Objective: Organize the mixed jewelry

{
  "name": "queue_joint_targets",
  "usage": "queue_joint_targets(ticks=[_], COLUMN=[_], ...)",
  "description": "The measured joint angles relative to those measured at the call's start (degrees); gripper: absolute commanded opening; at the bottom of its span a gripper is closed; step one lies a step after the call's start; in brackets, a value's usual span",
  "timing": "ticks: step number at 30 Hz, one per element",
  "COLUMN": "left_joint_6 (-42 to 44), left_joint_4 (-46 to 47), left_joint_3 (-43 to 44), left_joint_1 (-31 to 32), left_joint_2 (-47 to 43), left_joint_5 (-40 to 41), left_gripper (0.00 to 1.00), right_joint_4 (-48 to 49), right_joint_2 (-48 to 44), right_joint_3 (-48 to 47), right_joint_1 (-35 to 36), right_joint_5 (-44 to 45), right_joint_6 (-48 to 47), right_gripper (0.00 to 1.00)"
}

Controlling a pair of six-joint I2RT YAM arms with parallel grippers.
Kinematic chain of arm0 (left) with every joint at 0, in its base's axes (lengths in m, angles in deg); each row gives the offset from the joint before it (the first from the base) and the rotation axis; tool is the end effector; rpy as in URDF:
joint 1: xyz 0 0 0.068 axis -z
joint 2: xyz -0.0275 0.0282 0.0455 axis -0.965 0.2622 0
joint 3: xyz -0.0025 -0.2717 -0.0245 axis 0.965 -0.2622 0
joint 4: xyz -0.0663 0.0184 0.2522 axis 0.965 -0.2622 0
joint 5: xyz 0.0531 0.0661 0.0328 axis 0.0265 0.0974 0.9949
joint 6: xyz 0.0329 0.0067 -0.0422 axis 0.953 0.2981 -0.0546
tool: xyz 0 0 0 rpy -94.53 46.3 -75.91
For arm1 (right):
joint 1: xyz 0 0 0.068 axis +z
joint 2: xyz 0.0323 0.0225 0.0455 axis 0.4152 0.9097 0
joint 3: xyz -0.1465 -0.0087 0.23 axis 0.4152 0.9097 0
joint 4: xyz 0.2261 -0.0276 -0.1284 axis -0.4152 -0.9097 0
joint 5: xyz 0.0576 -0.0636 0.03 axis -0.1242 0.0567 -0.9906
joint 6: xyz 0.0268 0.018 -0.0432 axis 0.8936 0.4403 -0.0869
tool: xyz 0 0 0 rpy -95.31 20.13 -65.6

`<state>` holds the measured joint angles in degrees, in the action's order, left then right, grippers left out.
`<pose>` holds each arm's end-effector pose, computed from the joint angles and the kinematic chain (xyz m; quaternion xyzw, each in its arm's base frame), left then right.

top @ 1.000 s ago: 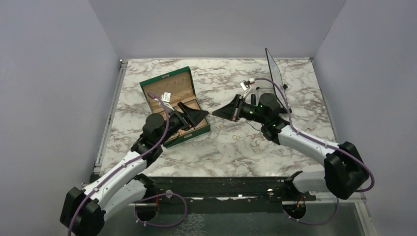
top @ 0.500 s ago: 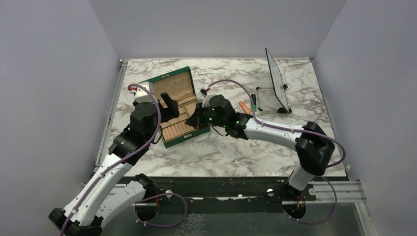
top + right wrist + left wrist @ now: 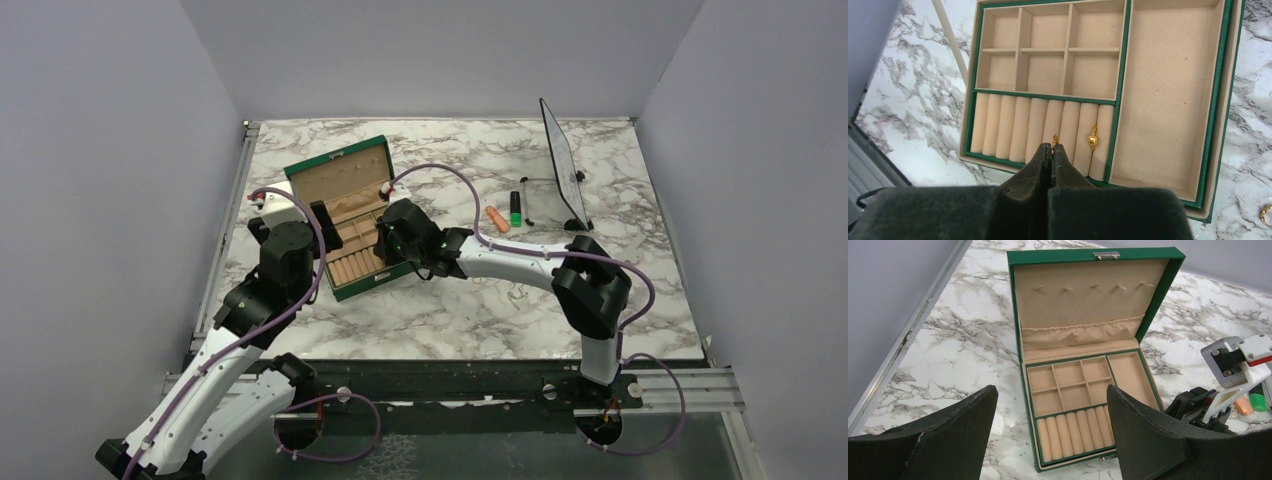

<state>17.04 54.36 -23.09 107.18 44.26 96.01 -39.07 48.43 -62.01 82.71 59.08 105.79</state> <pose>0.1335 -0.0582 0.3434 -0.1207 0.7817 -0.0097 0.6118 0.2358 0.3698 0.2293 -0.1798 0.8599 0.2817 0.3859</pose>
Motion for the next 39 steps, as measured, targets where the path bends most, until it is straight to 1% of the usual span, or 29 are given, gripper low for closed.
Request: queue_joint_targets(ticks=[14,39], left_joint_6=[0.59,0.66], left_joint_4=[-0.63,-0.87], left_joint_3=[-0.44,-0.46], left_joint_1=[0.00,0.00], left_joint_2=[0.26,0.13], left_joint_5=[0.37,0.39], left_gripper=[0.81,0.81], right_joint_4=[-2.71,-3.10], right_joint_2=[4.59,8.02], right_joint_3=[-3.17,-5.16], right_joint_1=[0.76,1.16], right_joint_5=[4.35,4.68], right_joint_6=[-1.95,-2.47], right_gripper=[0.01,0.01])
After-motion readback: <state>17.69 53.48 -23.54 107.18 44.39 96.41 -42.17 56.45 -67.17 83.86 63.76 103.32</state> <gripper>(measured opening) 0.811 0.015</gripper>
